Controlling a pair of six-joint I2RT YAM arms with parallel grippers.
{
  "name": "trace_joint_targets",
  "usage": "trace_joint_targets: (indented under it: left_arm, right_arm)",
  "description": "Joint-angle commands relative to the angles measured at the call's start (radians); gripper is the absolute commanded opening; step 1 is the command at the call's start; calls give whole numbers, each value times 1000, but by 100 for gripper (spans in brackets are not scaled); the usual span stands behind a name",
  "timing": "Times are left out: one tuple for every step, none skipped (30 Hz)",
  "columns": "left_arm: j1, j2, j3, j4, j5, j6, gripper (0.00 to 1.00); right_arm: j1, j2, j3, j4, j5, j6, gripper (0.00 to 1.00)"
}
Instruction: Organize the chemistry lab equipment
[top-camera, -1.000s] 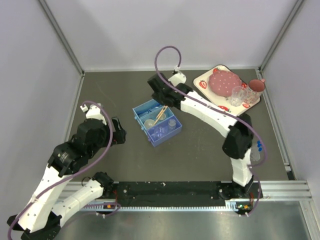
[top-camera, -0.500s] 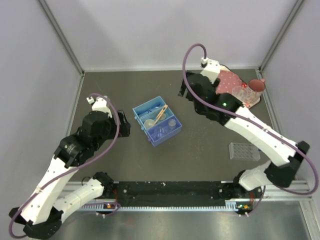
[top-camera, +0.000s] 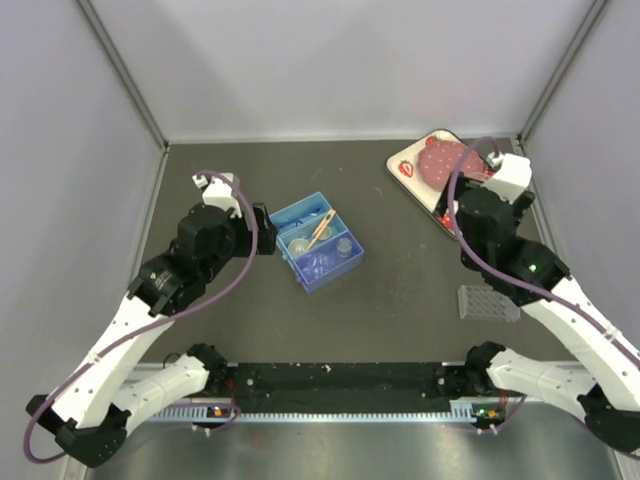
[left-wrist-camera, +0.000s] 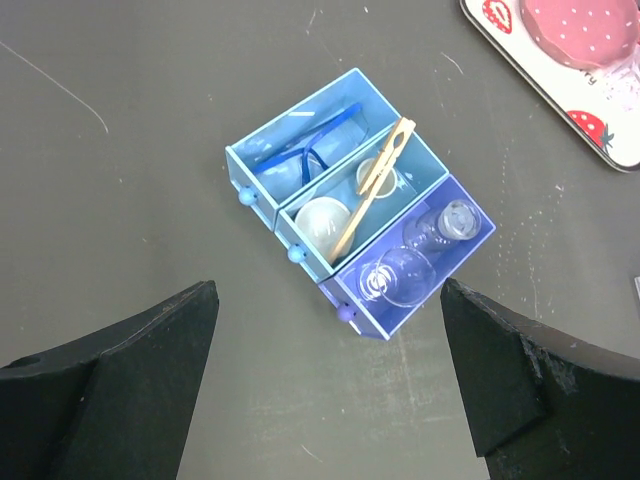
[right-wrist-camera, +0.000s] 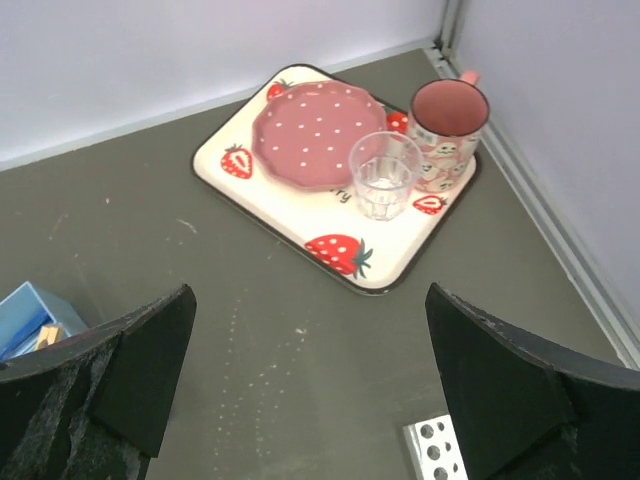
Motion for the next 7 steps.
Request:
trace_joint_targets:
  left_arm:
    - [2, 28, 13, 87, -52, 46, 99]
    - [2, 29, 19, 87, -55, 47, 99]
    - [2, 31, 19, 93, -58, 49, 99]
    - [2, 31, 16, 99, -56, 52, 99]
    - [2, 28, 13, 108, -55, 55, 99]
    - [2, 29, 10, 114, -50, 59, 99]
    - [2, 28, 8, 130, -43, 59, 99]
  right_arm:
    - [-8, -98, -41, -8, 78, -18, 99]
    - [-8, -112, -46, -12, 78, -19, 99]
    - [-8, -130, -55, -12, 49, -27, 99]
    - [-11, -127, -55, -15, 24, -45, 99]
    - [-19, -118, -50, -31, 6, -54, 99]
    - [-31, -102, -32, -51, -5, -44, 99]
    - [-31, -85, -29, -61, -11, -39, 99]
